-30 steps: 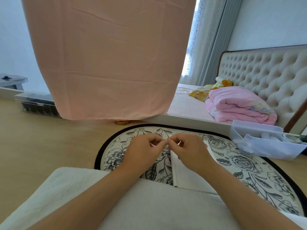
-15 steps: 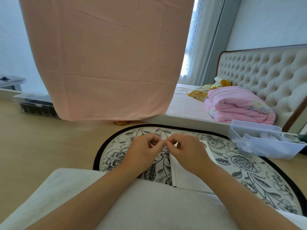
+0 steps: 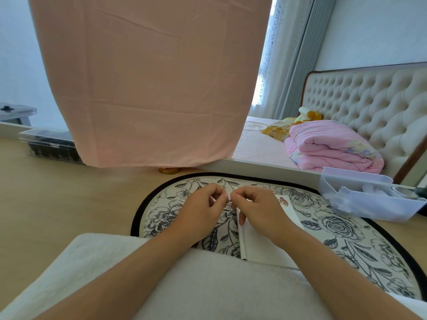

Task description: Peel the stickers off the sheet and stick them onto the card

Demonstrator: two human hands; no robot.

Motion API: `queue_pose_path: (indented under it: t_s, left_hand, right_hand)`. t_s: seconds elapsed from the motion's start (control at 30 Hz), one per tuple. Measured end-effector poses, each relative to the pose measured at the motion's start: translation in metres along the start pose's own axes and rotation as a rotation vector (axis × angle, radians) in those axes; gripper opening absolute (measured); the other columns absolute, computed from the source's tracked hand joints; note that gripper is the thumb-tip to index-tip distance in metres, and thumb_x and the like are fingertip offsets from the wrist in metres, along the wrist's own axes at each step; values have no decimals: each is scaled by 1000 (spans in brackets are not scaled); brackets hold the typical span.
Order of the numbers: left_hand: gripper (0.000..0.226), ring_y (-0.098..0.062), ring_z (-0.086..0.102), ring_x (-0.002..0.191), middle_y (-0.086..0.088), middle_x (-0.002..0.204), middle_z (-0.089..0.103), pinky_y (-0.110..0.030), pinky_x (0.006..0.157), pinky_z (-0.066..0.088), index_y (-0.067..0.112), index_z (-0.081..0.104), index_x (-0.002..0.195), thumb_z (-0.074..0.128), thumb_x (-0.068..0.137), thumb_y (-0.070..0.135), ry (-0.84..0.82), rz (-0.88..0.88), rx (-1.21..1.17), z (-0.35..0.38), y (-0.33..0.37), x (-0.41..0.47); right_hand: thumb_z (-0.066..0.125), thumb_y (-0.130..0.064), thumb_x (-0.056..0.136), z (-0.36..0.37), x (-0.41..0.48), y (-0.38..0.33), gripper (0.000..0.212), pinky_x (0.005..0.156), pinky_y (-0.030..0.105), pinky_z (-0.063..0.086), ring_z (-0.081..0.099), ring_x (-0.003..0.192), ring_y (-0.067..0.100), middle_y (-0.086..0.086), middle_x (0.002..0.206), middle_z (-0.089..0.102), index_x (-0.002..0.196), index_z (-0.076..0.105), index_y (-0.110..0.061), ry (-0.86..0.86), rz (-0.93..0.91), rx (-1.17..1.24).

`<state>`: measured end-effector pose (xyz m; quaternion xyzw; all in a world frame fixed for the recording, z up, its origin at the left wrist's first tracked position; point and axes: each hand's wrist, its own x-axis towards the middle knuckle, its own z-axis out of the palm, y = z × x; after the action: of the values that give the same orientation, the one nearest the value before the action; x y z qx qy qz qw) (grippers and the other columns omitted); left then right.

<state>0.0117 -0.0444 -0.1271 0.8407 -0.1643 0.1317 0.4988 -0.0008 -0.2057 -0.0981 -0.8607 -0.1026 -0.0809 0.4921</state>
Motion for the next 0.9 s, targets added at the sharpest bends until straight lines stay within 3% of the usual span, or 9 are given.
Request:
queue_pose_path:
  t_s: [0.13,0.2,0.3,0.47,0.6,0.8,0.9]
  left_hand:
    - [10,-9,52,66,-2,79,66,-35,64,50,27,61,89,56,98,27,6,-11,-26,1,-1,0]
    - [10,-8,53,67,0,77,64,-31,61,48,26,60,90,56,98,28,8,-11,-42,0,0,0]
    - [10,-9,55,73,4,80,63,-23,62,45,25,60,91,55,99,27,6,0,-51,0,2,-2]
    - [11,-16,64,86,3,88,66,-34,64,60,25,62,93,55,100,22,-2,-48,-148,0,4,-2]
    - [18,-5,64,85,17,89,69,-28,60,58,29,66,95,51,102,21,7,-79,-231,1,12,-3]
    - [8,-7,64,77,16,79,69,-38,70,59,30,71,87,66,93,31,58,-50,-192,16,29,7]
    - [9,-11,64,74,12,74,69,-36,65,58,26,73,84,69,91,31,48,-54,-189,29,41,14]
  right_hand:
    - [68,-26,94,0,-1,-2,13,48,8,38,56,47,5,-12,65,69,87,75,-19,2,49,100]
    - [72,-25,92,-1,-1,-2,8,51,5,40,56,49,4,-18,57,65,89,77,-19,24,12,118]
    - [73,-25,91,-1,0,-1,8,56,2,39,60,54,8,-17,57,66,88,78,-20,37,8,129]
    - [69,-26,94,-1,1,-2,12,52,8,40,62,55,9,-12,66,70,85,76,-22,25,59,132]
    - [67,-24,95,-6,0,-5,14,51,10,39,57,49,5,-12,67,70,85,75,-21,66,73,146]
    - [67,-20,96,-30,-3,-2,13,43,11,34,48,39,2,-16,56,65,89,76,-13,94,102,186]
    - [67,-17,96,-49,-5,3,13,43,9,34,46,37,1,-15,55,64,90,76,-10,107,90,177]
